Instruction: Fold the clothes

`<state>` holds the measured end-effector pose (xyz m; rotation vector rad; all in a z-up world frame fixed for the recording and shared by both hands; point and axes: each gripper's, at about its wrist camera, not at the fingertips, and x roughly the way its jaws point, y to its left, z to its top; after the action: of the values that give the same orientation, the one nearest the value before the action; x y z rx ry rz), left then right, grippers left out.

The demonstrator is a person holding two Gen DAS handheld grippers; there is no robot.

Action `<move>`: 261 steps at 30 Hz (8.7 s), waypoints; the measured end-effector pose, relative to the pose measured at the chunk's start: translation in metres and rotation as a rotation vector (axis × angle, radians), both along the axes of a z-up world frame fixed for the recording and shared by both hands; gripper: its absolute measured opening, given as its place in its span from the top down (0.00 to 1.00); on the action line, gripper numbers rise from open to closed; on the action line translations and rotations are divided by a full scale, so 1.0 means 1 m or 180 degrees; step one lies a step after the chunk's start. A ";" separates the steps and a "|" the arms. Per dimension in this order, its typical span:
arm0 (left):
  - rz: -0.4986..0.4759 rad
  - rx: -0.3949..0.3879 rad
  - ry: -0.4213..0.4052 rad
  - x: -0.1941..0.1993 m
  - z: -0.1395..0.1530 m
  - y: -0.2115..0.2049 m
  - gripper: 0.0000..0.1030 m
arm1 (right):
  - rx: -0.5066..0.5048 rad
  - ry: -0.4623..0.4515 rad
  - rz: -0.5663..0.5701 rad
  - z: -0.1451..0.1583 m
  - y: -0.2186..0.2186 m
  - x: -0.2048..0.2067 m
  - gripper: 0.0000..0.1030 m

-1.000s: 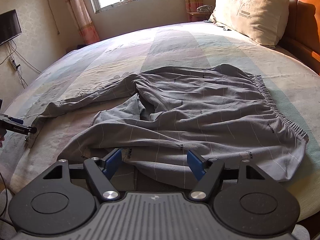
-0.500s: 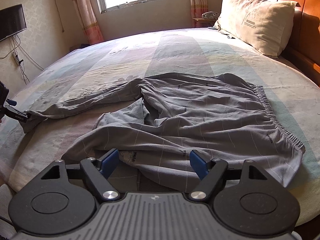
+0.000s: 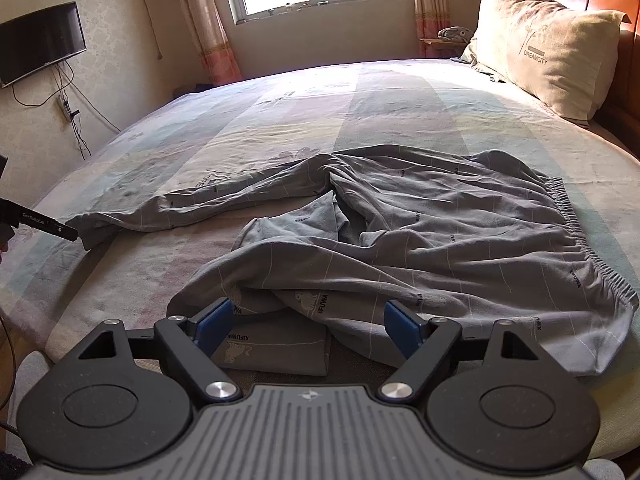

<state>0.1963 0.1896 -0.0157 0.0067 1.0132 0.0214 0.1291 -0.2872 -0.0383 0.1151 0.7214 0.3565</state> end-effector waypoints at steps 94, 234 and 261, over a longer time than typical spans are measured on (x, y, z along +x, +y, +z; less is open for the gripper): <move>-0.0531 -0.0085 -0.0365 -0.062 -0.051 -0.128 0.11 | -0.0504 0.0525 0.0658 -0.016 0.062 0.185 0.12; 0.0045 -0.1919 -0.0439 -0.067 -0.073 -0.020 0.32 | 0.0119 0.0143 0.0111 -0.016 0.000 -0.023 0.05; 0.0625 -0.1984 -0.0371 -0.072 -0.057 0.046 0.96 | 0.0086 0.0264 0.0109 -0.024 0.005 -0.010 0.05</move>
<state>0.1239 0.2351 -0.0732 -0.6558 0.8669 -0.1141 0.1193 -0.2825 -0.0620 0.1439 0.8013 0.3961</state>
